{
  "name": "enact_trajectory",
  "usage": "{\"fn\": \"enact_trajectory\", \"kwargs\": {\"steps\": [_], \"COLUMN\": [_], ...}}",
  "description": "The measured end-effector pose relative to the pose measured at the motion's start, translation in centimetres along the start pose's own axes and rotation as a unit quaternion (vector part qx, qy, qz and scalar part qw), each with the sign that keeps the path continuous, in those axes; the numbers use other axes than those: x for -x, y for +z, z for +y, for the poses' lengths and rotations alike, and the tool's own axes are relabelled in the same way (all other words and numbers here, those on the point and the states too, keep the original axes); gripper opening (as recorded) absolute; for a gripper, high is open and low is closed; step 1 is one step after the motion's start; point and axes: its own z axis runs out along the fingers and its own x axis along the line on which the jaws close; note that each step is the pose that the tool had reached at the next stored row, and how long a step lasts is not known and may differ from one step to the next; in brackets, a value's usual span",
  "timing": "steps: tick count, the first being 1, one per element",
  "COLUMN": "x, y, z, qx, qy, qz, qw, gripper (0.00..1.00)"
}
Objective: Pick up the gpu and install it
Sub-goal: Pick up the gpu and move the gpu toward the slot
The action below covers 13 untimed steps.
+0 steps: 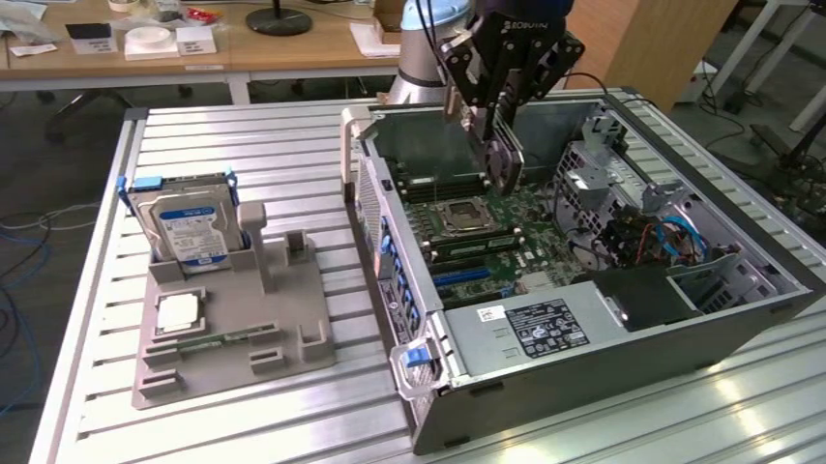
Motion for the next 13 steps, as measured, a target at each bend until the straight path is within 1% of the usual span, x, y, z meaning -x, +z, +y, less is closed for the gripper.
{"fn": "enact_trajectory", "kwargs": {"steps": [6, 13], "x": [0.60, 0.69], "y": [0.03, 0.04], "z": [0.03, 0.03], "qx": [0.0000, 0.0000], "qy": [0.000, 0.000], "qz": [0.0000, 0.0000], "qw": [1.0000, 1.0000], "gripper": [0.27, 0.27]}}
